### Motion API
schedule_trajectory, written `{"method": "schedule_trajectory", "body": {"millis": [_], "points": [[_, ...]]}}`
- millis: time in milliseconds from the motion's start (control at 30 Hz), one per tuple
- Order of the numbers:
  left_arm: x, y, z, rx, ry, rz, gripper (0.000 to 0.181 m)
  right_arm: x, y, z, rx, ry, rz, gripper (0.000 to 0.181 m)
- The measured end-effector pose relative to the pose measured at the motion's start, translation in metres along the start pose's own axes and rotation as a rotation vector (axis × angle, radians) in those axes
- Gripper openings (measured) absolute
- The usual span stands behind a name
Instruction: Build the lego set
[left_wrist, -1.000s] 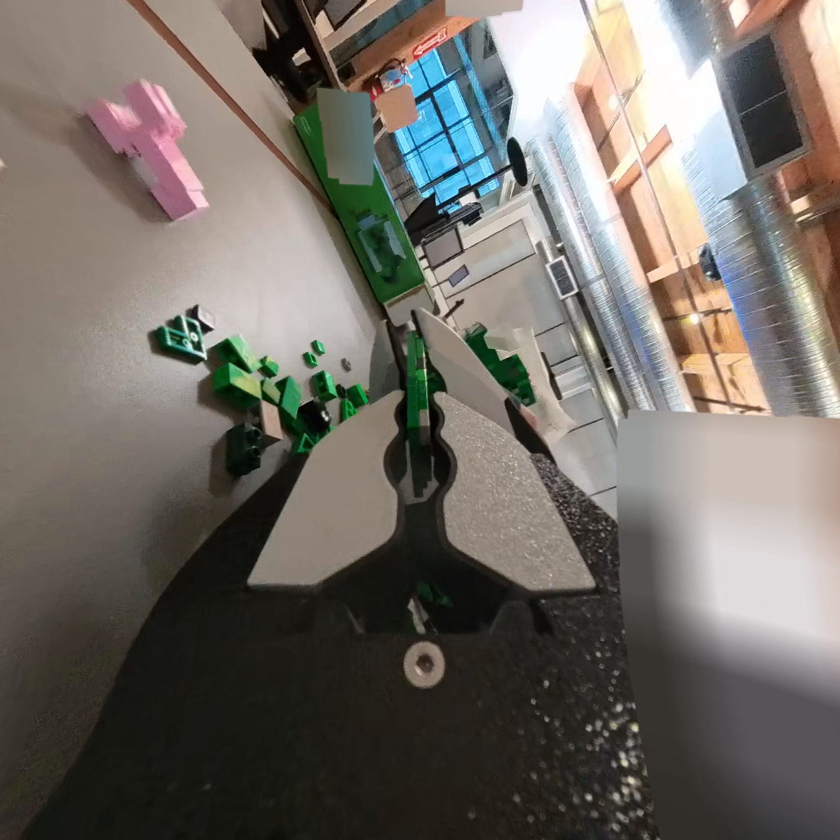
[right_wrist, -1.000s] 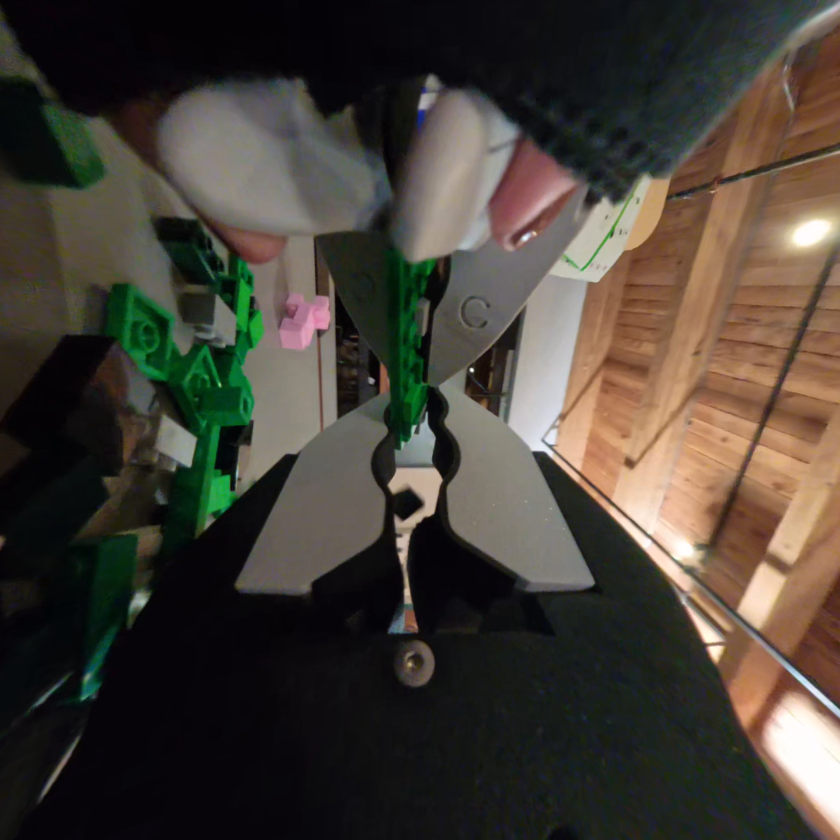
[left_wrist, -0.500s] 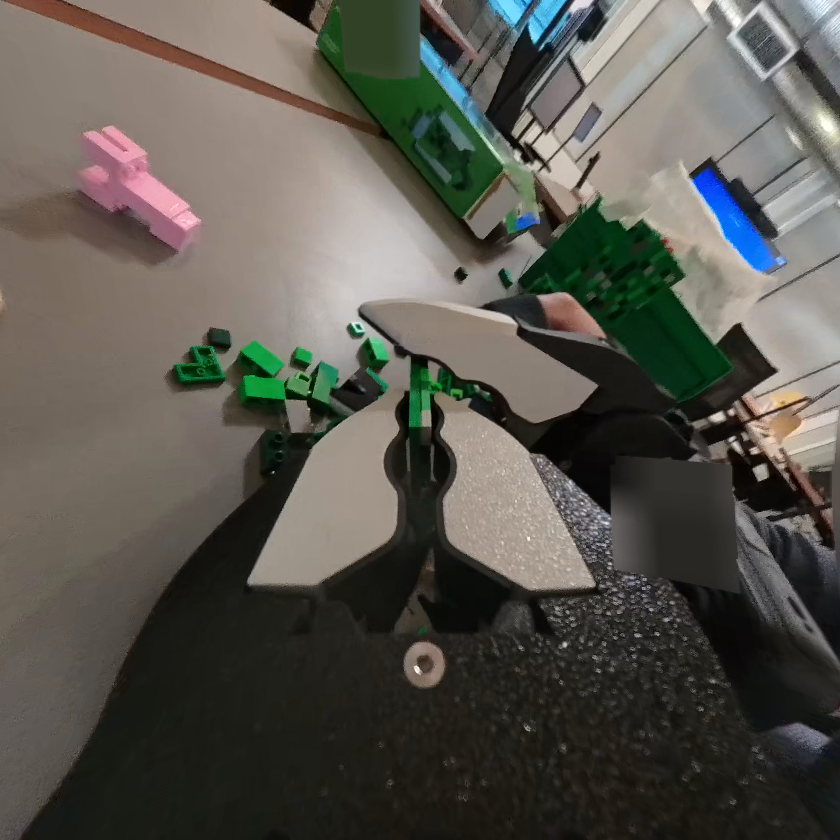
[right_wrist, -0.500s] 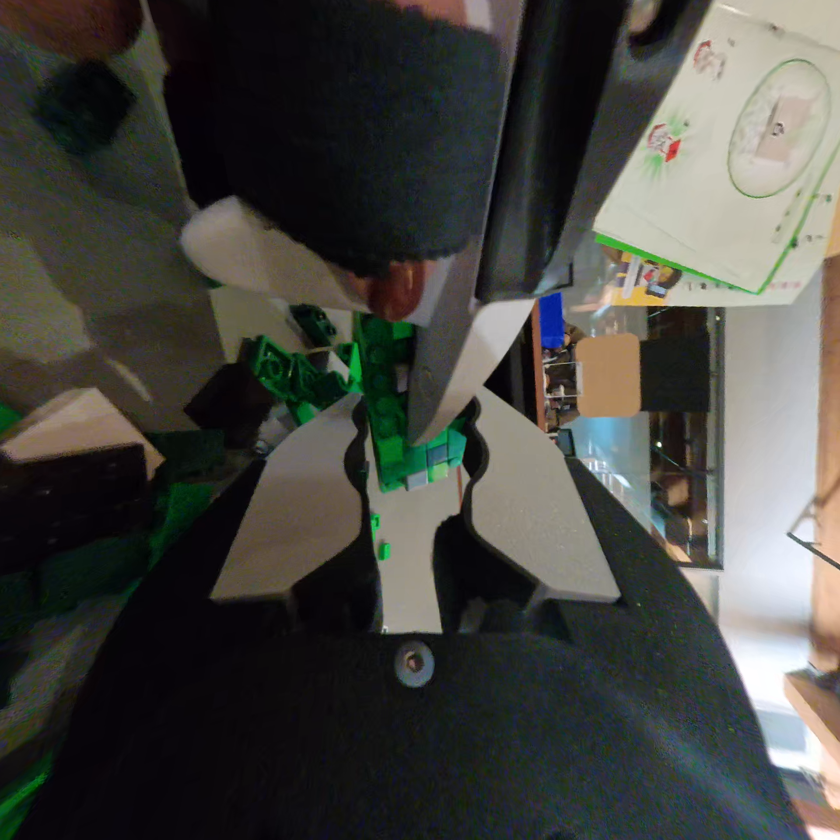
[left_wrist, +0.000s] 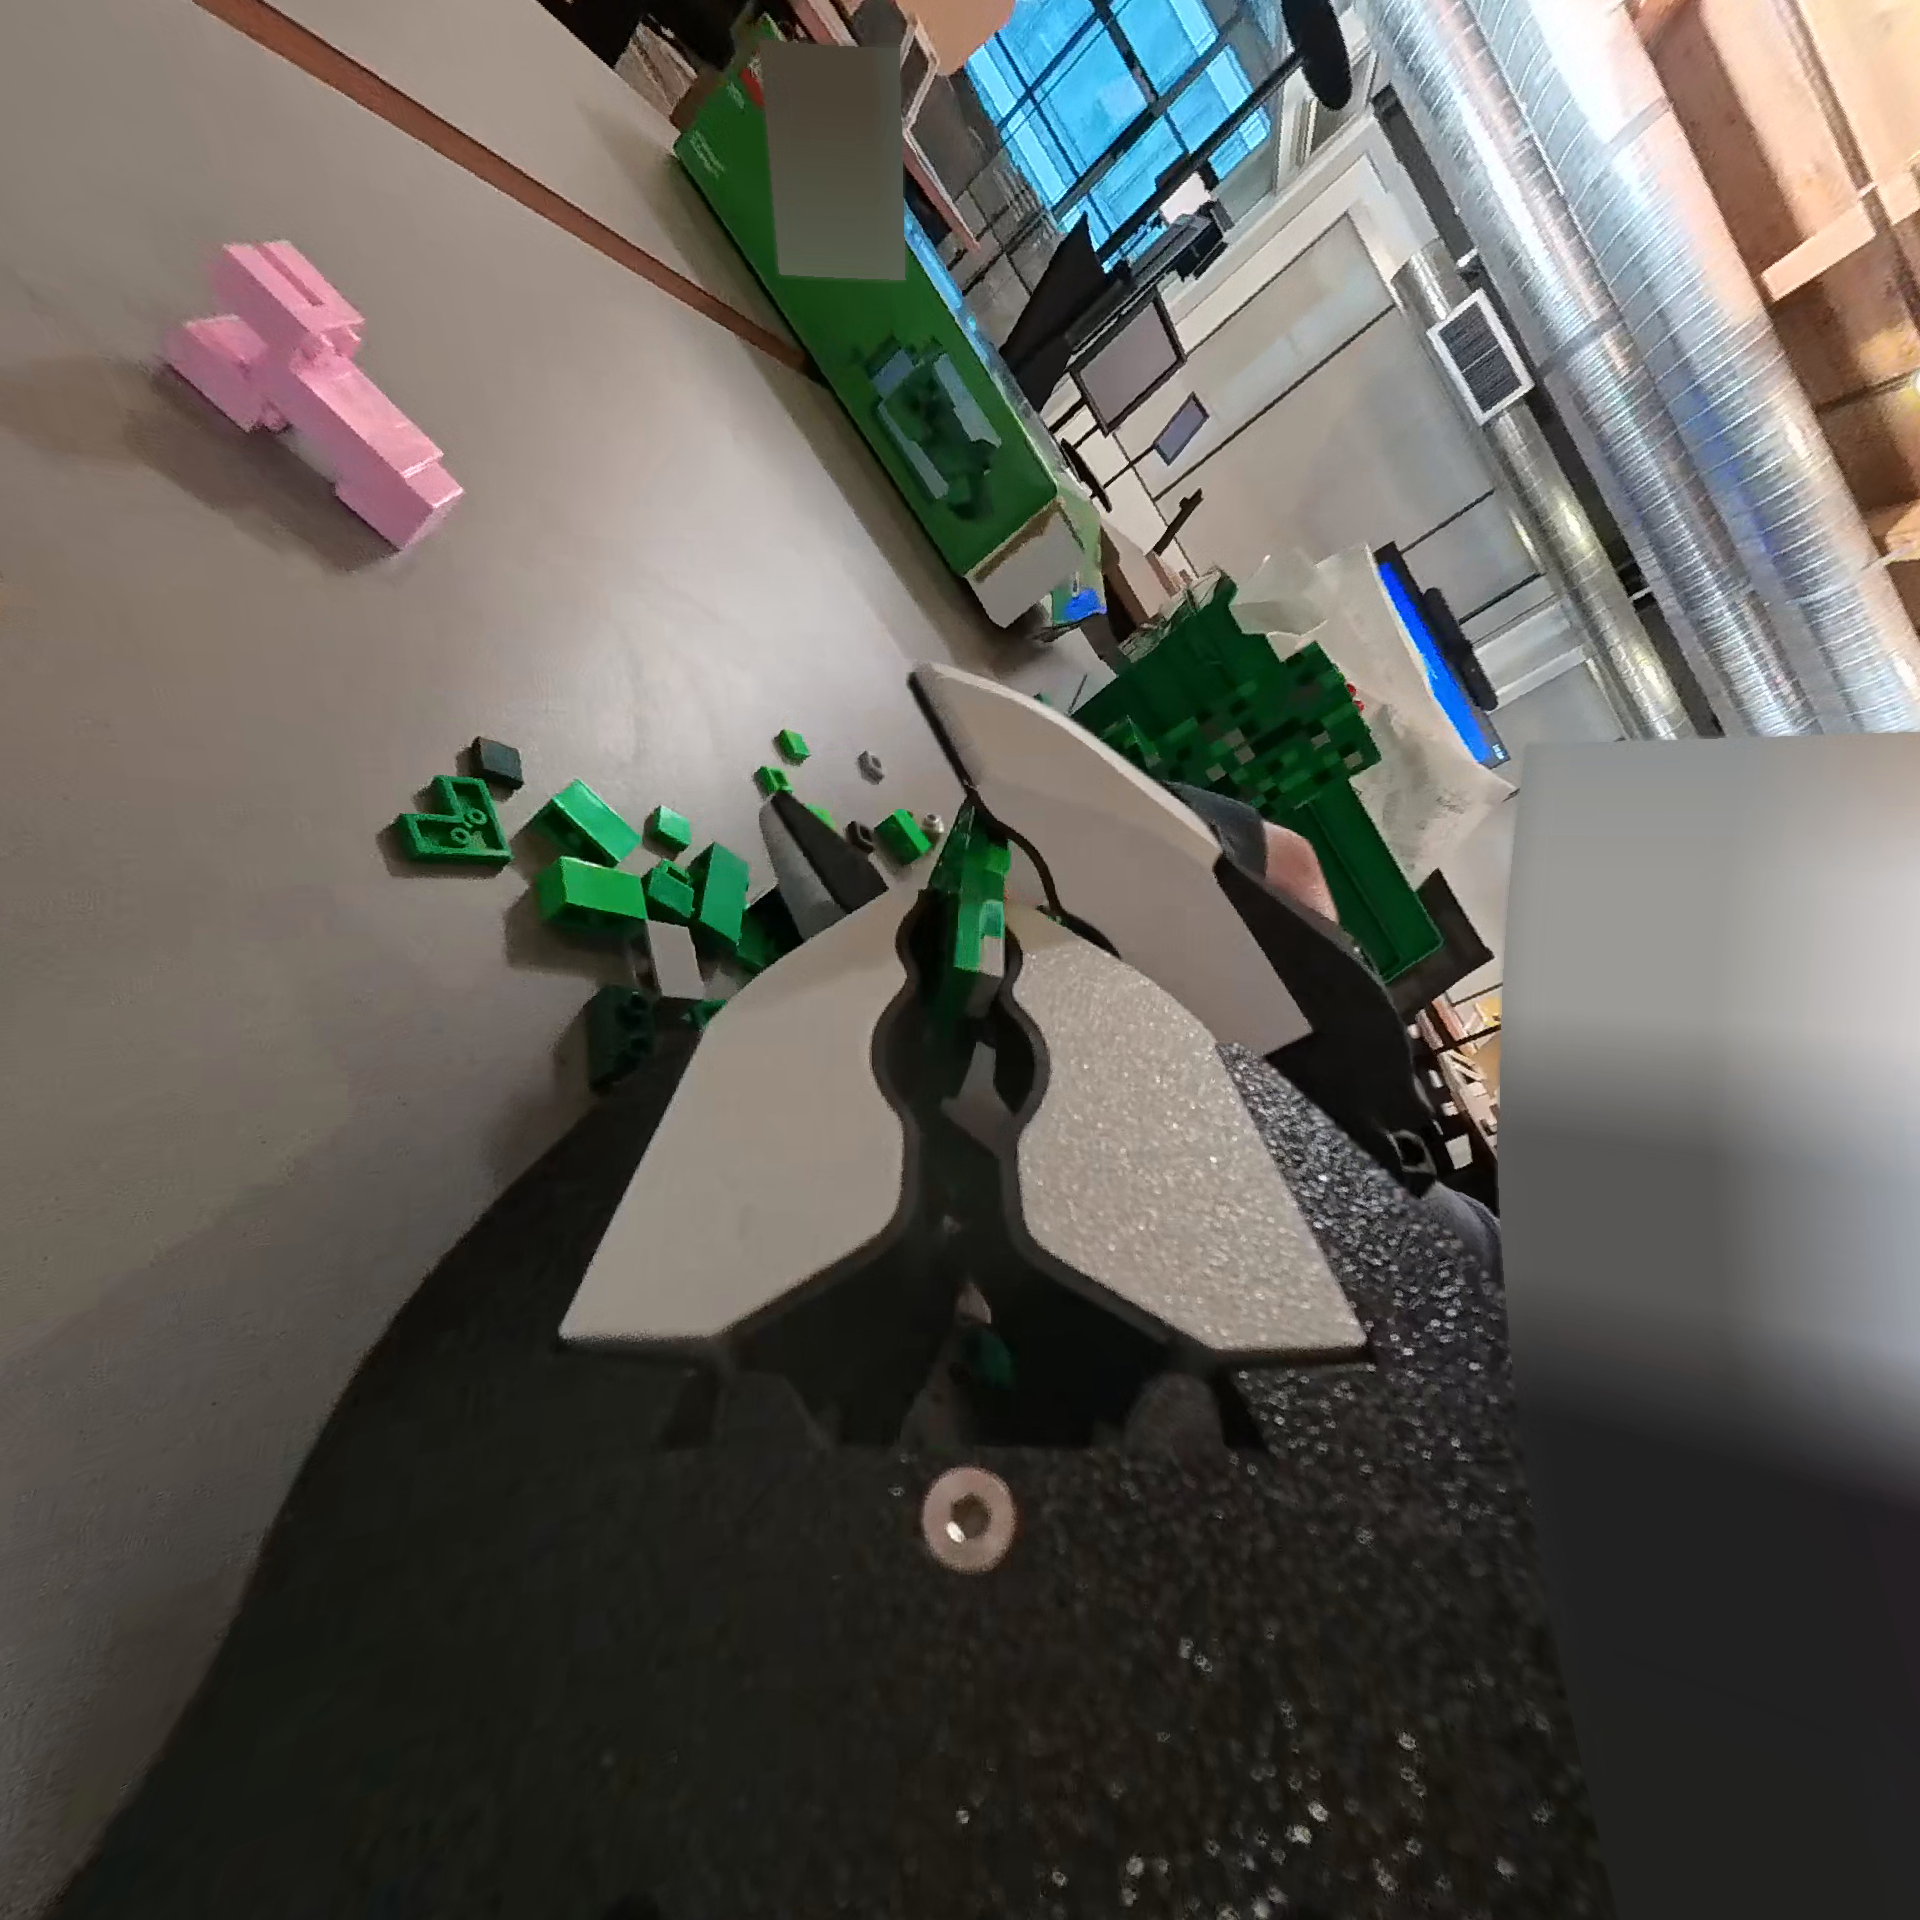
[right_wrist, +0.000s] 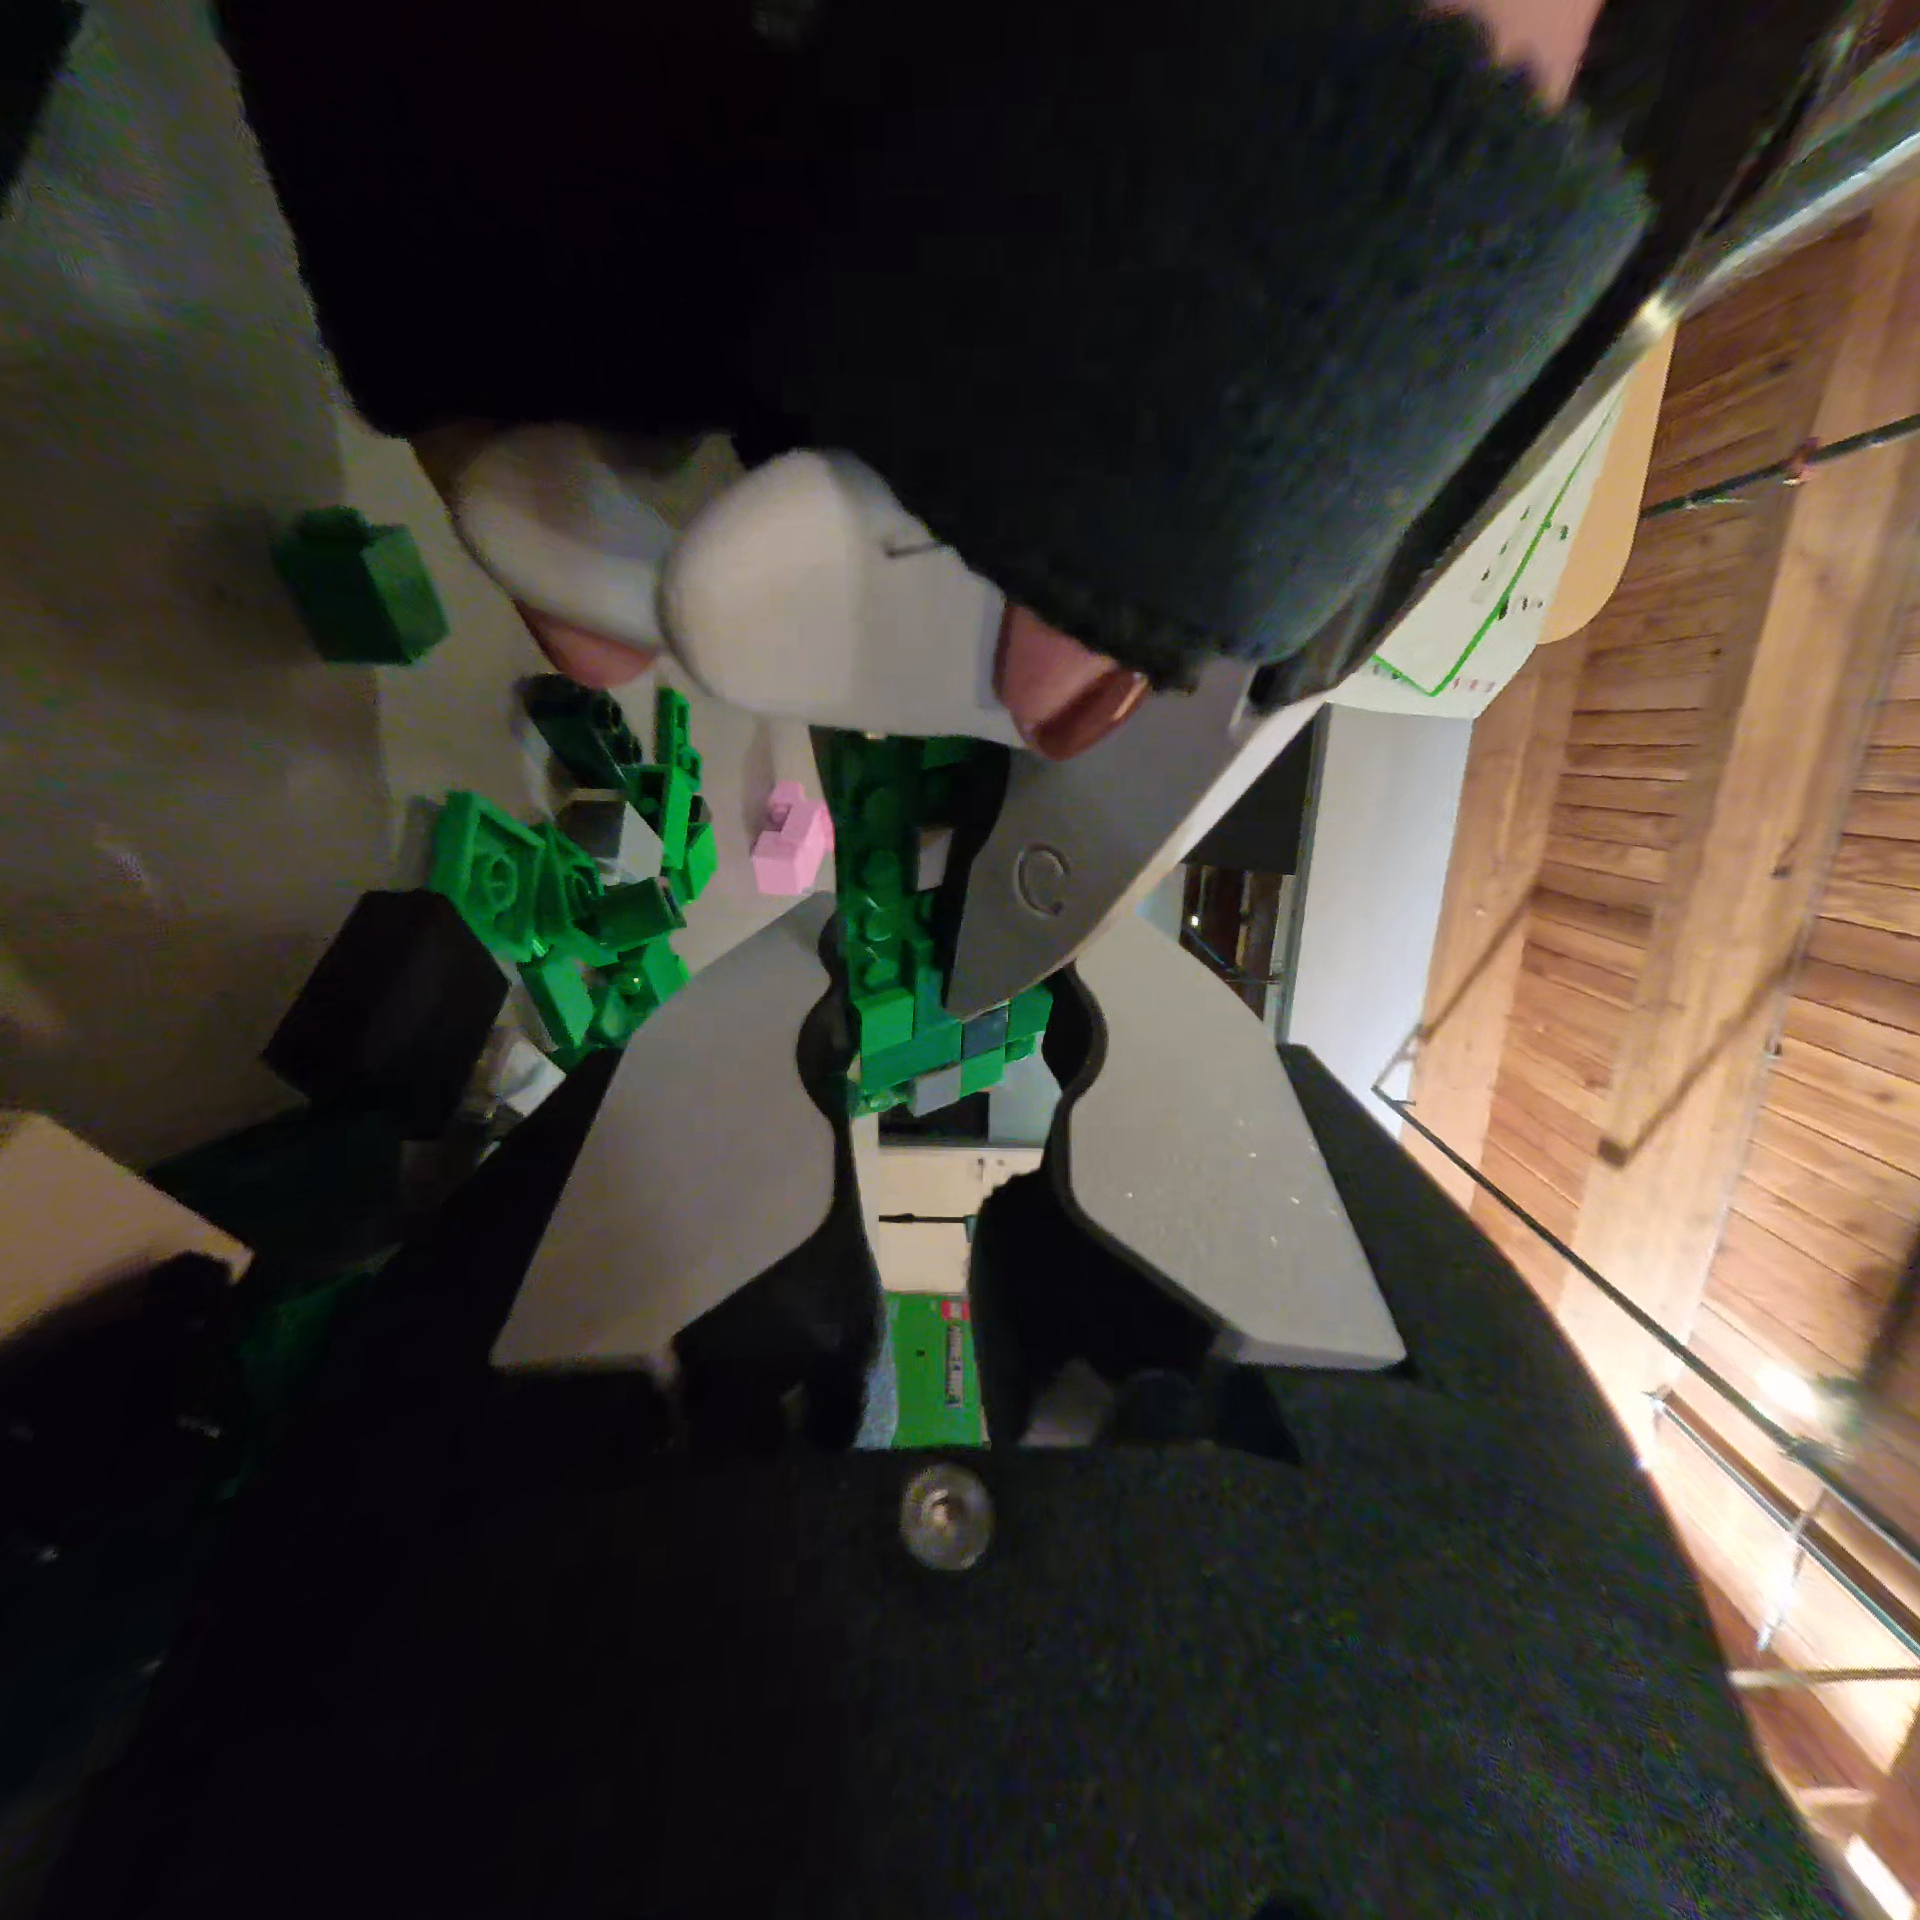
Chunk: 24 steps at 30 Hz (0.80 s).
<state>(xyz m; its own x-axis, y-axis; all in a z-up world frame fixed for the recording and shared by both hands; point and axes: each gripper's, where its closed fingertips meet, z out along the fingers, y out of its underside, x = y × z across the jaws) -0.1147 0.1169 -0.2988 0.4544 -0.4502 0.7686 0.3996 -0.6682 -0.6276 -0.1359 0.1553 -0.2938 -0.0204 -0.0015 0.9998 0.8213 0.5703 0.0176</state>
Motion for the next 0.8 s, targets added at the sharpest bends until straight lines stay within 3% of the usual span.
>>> {"method": "schedule_trajectory", "body": {"millis": [500, 600, 800], "points": [[0.001, -0.002, 0.0, 0.023, 0.05, -0.099, 0.009, 0.004, 0.0, -0.001, -0.015, 0.056, -0.07, 0.035], [0.005, -0.007, -0.004, 0.07, 0.133, -0.21, 0.005, 0.015, -0.003, -0.005, -0.004, 0.157, -0.132, 0.022], [0.004, -0.003, -0.001, 0.056, 0.053, -0.102, 0.006, 0.003, -0.002, -0.005, 0.067, 0.026, 0.058, 0.025]]}}
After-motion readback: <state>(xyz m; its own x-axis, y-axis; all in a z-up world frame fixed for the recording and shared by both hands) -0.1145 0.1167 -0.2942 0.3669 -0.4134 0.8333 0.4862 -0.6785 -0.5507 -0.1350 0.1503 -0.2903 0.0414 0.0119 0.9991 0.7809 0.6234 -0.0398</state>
